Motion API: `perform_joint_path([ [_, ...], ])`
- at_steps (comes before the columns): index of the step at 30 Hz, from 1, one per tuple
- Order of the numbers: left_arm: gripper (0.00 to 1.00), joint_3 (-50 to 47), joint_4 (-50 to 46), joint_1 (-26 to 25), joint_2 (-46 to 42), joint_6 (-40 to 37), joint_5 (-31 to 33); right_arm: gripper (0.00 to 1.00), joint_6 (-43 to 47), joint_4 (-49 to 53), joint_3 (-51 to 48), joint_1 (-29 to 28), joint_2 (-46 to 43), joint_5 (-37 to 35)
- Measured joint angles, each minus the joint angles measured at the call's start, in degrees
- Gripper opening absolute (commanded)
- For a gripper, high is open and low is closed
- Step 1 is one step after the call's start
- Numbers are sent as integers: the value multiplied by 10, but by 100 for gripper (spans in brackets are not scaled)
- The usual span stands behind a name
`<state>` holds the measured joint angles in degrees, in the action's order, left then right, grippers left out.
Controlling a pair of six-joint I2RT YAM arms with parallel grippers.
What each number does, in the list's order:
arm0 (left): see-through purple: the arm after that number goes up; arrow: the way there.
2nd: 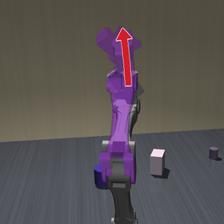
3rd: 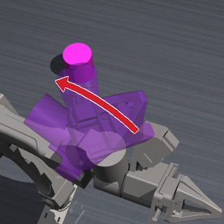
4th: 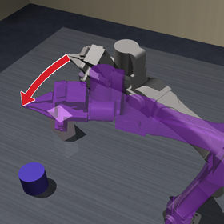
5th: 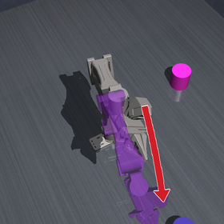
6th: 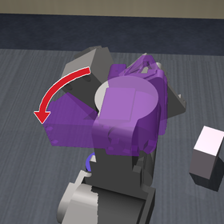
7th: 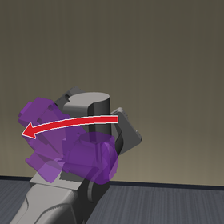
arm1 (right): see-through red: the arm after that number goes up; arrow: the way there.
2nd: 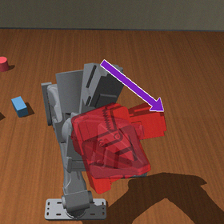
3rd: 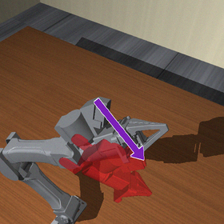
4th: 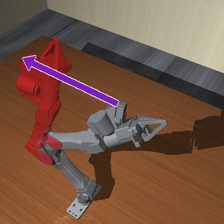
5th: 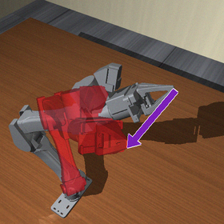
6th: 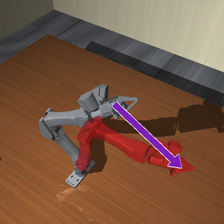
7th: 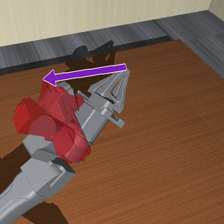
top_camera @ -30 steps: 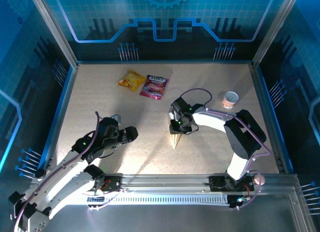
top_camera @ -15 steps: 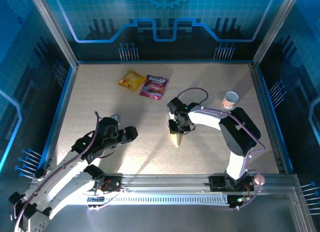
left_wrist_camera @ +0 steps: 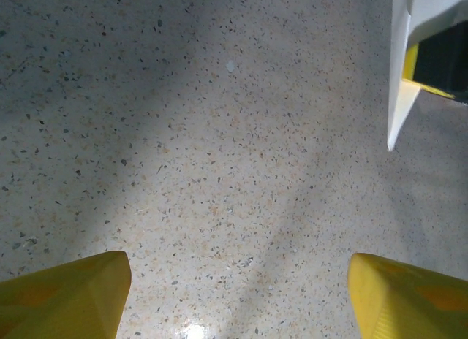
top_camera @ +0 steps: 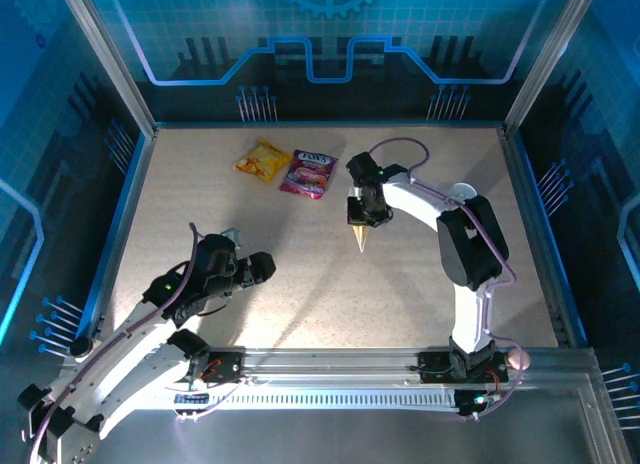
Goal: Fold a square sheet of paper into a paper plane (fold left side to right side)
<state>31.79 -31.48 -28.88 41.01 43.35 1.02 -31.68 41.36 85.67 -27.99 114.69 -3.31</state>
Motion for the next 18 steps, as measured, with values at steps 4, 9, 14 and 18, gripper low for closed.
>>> perform_joint_path([
  [4, 78, 0, 0, 2, -4, 0, -8, 5, 15, 19, 42, 8, 47, -9],
  [9, 79, 0, 0, 2, -9, 0, -9, 8, 24, 28, 67, 10, 79, -8],
  [14, 79, 0, -2, 2, -10, 0, -9, 21, 22, 28, 67, 15, 85, -10],
  [18, 81, 0, -10, 4, -10, -1, -9, 31, 20, 26, 67, 16, 86, -11],
])
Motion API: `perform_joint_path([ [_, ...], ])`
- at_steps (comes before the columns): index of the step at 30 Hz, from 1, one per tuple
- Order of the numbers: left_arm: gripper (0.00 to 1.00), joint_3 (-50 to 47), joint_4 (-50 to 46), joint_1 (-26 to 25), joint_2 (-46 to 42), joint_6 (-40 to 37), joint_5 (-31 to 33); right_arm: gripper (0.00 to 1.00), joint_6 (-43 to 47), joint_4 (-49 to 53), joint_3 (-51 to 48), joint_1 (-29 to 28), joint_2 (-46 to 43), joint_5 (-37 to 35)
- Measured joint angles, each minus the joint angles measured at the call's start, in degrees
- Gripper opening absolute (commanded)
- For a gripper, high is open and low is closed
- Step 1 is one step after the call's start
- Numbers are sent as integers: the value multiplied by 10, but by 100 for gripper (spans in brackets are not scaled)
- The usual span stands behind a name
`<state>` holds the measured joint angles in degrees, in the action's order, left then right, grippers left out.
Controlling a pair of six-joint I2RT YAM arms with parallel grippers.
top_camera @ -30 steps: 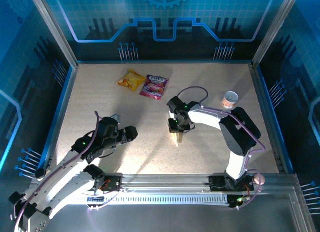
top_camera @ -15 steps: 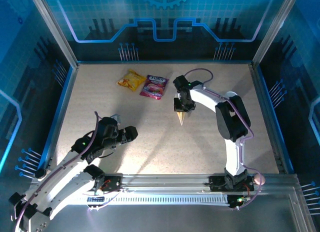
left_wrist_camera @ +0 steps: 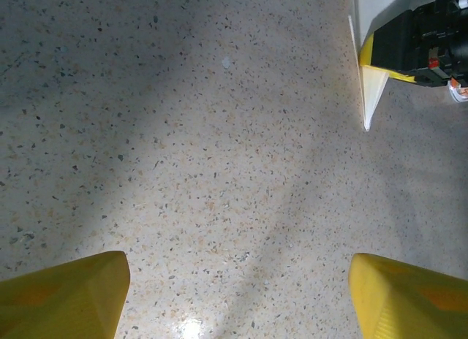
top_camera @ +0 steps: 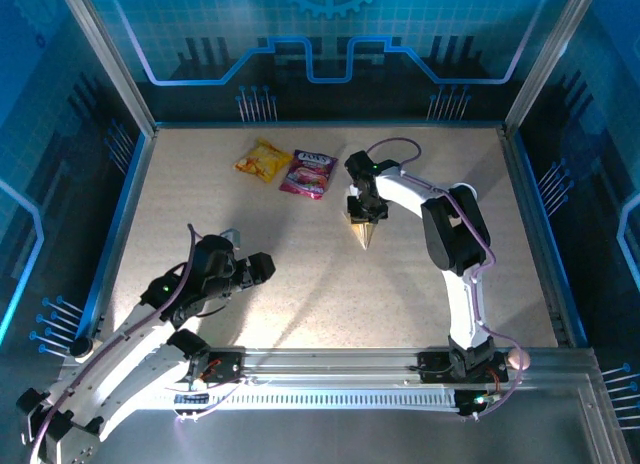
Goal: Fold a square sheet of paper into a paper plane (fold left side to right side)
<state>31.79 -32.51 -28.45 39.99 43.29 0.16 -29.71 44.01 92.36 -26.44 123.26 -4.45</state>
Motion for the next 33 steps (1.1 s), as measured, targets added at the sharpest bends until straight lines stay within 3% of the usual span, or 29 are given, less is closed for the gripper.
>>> perform_joint_path([
  [4, 82, 8, -16, 14, 2, -6, 0, 39, -4, -6, -3, 0, 0, -1],
  [14, 83, 46, -22, 47, 25, -27, -18, 40, -16, -14, -39, 0, -29, -3],
  [24, 86, 82, -22, 123, 54, -54, -74, 55, -29, -11, -113, 0, -156, -3],
  [29, 95, 102, -21, 179, 68, -91, -83, 72, -16, -12, -176, 1, -262, -17],
  [33, 99, 109, -4, 228, 73, -134, -47, 93, 13, -16, -242, 22, -384, -34],
])
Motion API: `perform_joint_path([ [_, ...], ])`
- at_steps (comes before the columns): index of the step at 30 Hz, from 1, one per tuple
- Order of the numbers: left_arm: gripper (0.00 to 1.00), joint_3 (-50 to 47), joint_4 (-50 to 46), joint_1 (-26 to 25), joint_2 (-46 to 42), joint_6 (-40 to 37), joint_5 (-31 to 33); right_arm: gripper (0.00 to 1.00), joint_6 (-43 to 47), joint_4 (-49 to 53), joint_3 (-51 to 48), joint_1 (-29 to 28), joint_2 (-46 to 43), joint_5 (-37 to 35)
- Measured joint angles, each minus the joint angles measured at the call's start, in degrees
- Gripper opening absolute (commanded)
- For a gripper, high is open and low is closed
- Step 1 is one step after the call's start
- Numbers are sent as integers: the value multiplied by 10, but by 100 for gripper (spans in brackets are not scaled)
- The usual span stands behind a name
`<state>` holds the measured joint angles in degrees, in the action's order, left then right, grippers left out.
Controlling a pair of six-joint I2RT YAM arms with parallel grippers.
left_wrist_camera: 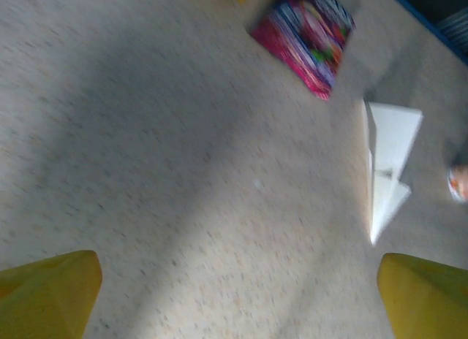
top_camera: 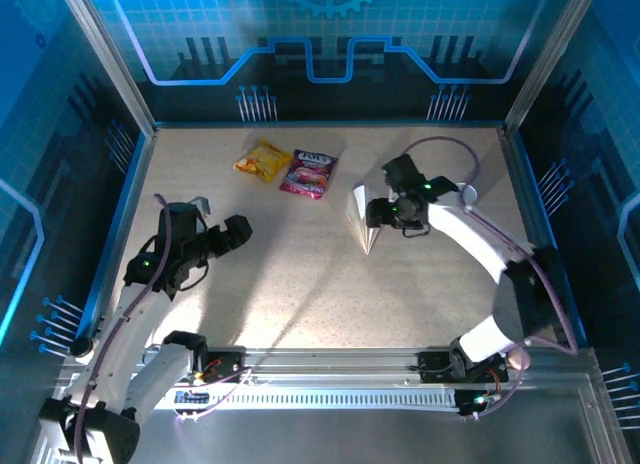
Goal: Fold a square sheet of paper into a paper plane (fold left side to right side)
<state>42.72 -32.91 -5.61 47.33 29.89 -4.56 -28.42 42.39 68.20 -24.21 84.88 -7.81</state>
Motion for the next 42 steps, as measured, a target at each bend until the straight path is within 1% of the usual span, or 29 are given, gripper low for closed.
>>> perform_joint_path([
  [1, 100, 0, 9, 8, 0, -12, 13, 99, 9, -3, -13, 11, -27, -7],
  [5, 100, -22, 88, 21, -1, -64, 68, 99, 51, -37, -77, 73, -127, -38],
  [9, 100, -69, 172, 22, 2, -108, 119, 99, 92, -98, -136, 144, -151, -44],
  [11, 100, -95, 216, 25, 12, -131, 141, 99, 115, -164, -185, 177, -151, -45],
  [14, 100, -132, 277, 30, 31, -165, 165, 99, 150, -292, -281, 201, -148, -49],
  [18, 100, -173, 344, 42, 54, -199, 177, 99, 190, -462, -375, 207, -119, -50],
  [23, 100, -196, 429, 60, 87, -219, 169, 99, 223, -676, -413, 214, -34, -34],
  [26, 100, -211, 494, 63, 116, -226, 158, 99, 241, -741, -414, 214, 4, -8],
  [30, 100, -234, 588, 63, 172, -230, 144, 99, 251, -842, -443, 220, 14, 29],
  [36, 100, -242, 716, 67, 280, -244, 115, 99, 255, -892, -459, 231, 24, 64],
  [42, 100, -242, 827, 77, 369, -254, 90, 99, 268, -902, -457, 219, 25, 53],
])
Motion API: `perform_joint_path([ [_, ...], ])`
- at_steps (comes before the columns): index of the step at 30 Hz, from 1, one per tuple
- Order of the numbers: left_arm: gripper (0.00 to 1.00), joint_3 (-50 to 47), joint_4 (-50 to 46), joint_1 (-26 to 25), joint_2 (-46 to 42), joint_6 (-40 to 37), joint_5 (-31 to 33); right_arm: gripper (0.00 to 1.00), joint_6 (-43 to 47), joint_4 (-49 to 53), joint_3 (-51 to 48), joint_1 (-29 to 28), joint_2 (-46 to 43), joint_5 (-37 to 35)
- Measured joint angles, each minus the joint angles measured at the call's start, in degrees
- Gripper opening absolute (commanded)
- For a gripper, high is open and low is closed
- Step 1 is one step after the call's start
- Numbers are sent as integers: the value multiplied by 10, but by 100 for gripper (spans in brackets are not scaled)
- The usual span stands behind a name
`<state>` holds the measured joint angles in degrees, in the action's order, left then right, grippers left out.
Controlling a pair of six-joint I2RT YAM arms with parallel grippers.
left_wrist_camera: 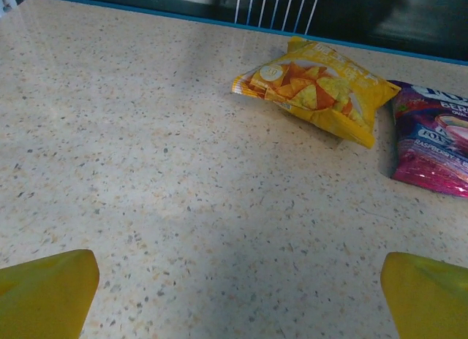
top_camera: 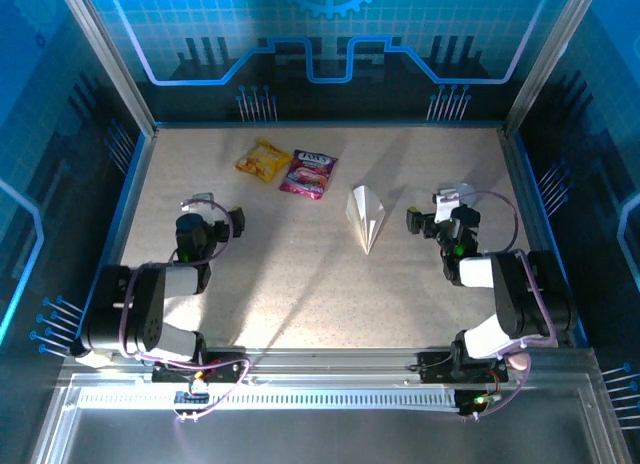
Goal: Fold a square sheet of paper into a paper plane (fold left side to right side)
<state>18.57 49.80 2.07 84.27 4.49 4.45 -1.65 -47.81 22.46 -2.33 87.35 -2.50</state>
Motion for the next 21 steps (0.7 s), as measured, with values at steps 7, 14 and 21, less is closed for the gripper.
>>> perform_joint_path([
  [7, 100, 4, 34, 4, 49, -2, -24, 99, 11, 0, 2, -8, 1, -8],
  [14, 100, 6, 45, 4, 49, -6, -39, 99, 13, 0, 2, -8, 1, -15],
  [21, 100, 9, 45, 4, 49, -15, -51, 99, 13, 0, 2, -8, 1, -16],
])
